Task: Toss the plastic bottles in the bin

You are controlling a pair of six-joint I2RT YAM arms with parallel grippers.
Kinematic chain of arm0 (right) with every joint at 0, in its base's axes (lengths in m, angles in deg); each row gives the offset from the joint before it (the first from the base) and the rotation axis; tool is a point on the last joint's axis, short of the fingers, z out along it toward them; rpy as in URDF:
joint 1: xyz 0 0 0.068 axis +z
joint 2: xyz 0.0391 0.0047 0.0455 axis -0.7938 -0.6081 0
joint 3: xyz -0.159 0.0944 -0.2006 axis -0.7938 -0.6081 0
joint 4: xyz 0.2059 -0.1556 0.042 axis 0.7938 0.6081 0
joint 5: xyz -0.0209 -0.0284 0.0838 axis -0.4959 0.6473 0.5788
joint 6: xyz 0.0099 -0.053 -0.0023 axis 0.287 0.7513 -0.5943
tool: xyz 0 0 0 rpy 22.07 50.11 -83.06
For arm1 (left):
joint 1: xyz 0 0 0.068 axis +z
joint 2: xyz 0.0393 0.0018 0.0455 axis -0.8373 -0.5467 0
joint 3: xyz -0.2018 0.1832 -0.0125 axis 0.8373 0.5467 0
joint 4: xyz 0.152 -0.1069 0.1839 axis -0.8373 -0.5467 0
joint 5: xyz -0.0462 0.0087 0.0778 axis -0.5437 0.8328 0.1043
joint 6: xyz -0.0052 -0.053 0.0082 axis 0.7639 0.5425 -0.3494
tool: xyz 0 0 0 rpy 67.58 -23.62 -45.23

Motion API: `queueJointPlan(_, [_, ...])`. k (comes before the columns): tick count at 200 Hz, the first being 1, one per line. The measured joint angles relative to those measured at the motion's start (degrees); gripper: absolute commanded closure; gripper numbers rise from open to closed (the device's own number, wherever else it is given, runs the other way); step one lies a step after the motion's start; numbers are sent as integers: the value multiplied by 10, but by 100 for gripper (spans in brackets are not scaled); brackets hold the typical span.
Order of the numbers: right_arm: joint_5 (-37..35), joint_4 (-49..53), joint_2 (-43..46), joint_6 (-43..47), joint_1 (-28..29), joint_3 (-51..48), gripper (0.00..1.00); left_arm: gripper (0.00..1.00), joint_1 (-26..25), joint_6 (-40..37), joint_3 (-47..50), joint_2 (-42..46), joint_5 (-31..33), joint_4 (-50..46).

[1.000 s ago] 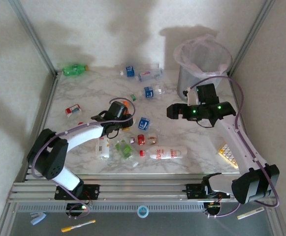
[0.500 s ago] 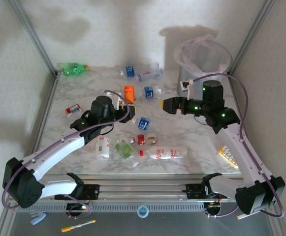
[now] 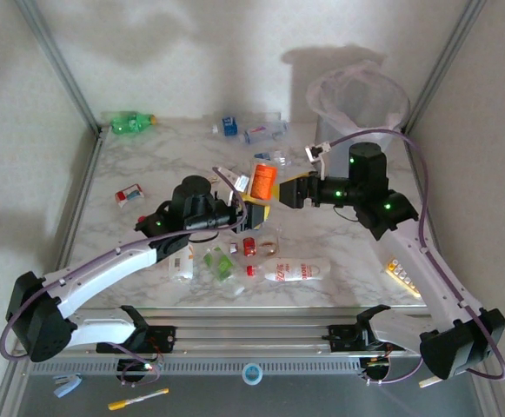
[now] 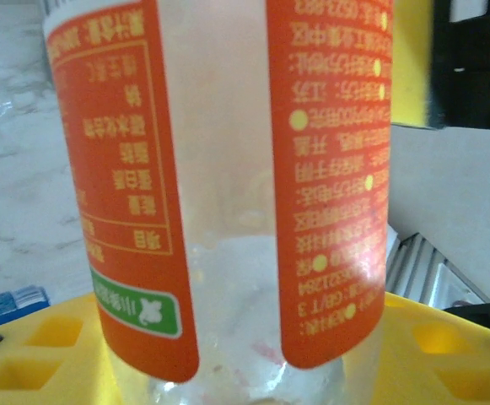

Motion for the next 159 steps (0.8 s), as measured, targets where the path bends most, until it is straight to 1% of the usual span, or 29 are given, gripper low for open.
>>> queueJointPlan(57, [0, -20, -17, -12, 10, -9, 9, 55, -34, -2, -3, -15, -17, 26])
queueJointPlan(73, [0, -28, -20, -14, 12, -15, 13, 55, -41, -2, -3, -20, -19, 30])
queueJointPlan(138, [4, -33, -23, -26, 12, -25, 36, 54, -47, -6, -6, -26, -26, 36])
queueJointPlan(159, [7, -36, -23, -28, 12, -26, 38, 54, -49, -8, -10, -26, -27, 38])
